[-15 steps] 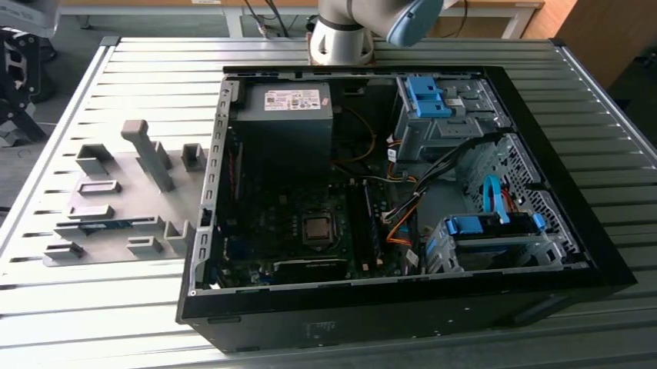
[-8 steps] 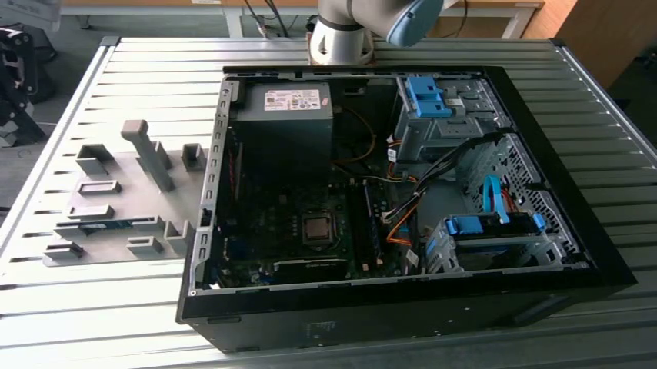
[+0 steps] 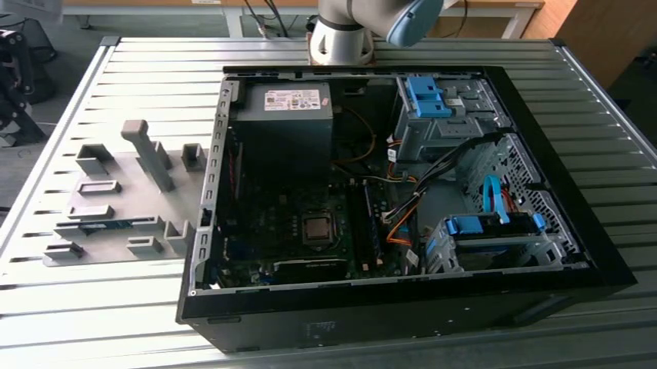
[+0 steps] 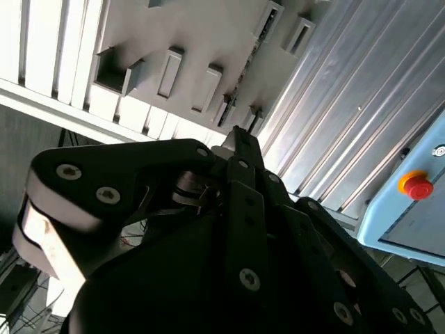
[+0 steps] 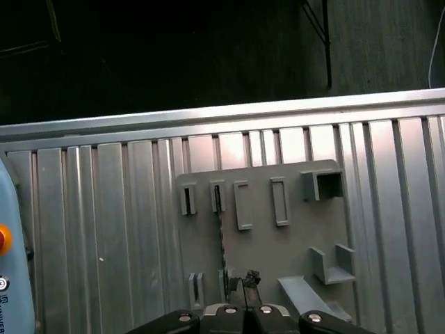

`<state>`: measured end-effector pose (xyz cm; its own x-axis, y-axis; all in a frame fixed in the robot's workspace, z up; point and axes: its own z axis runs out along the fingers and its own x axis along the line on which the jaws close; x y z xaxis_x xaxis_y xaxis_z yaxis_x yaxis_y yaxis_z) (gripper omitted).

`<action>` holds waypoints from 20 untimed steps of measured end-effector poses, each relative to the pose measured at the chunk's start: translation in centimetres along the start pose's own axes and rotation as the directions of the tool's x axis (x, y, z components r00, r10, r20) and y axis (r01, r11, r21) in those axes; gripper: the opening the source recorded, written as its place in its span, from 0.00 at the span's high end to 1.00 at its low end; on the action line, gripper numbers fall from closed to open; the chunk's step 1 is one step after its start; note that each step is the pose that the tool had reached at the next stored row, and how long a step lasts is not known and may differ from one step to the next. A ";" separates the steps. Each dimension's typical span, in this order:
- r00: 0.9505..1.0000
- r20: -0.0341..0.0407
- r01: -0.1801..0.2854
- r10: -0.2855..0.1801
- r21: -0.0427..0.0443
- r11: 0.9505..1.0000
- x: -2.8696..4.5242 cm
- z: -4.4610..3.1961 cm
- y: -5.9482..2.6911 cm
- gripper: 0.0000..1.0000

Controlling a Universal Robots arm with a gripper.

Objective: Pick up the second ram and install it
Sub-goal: 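Pick up the second ram and move it above second insertion slot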

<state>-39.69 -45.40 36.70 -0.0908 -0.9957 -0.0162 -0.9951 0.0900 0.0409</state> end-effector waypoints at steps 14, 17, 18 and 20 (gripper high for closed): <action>0.991 0.002 0.131 -0.131 -0.002 0.991 0.04 0.92 -0.03 0.89; 0.994 0.003 0.109 -0.109 0.000 0.994 0.05 1.35 -0.05 0.89; 0.994 0.003 0.106 -0.106 0.000 0.994 0.05 1.48 -0.06 0.89; 0.994 0.003 0.106 -0.106 0.000 0.994 0.05 1.55 -0.06 0.89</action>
<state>-39.70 -45.42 35.15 0.0150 -0.9996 -0.0237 -0.9991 -0.0160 0.0393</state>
